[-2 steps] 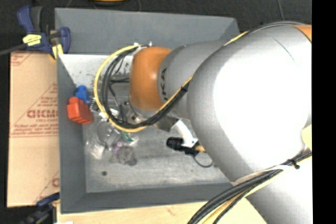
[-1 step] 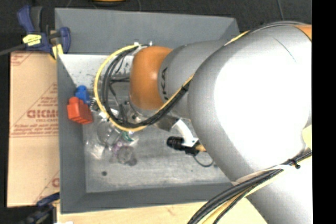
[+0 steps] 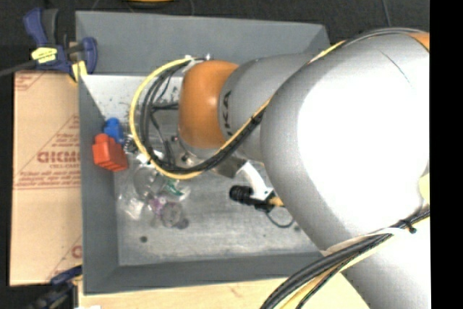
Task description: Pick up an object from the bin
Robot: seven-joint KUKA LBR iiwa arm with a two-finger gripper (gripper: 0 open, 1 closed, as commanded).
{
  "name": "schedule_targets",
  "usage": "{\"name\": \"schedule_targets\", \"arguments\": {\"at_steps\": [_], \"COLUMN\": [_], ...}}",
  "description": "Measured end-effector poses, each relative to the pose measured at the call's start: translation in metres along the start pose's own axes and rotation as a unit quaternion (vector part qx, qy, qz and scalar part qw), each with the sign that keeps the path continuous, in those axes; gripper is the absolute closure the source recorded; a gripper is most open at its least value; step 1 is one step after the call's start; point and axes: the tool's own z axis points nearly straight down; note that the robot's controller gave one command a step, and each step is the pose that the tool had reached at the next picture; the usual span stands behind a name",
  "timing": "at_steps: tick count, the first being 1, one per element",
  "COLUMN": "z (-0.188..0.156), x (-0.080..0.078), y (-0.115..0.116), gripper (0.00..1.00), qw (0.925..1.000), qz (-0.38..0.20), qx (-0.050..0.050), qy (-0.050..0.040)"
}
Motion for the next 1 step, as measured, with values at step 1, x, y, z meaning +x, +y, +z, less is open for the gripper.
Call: {"name": "schedule_targets", "arguments": {"at_steps": [1], "z": [-0.0282], "x": [-0.0022], "y": [0.001], "gripper": [1.0], "qw": [1.0], "qz": [-0.002], "qx": [0.004], "qy": [0.0017]}}
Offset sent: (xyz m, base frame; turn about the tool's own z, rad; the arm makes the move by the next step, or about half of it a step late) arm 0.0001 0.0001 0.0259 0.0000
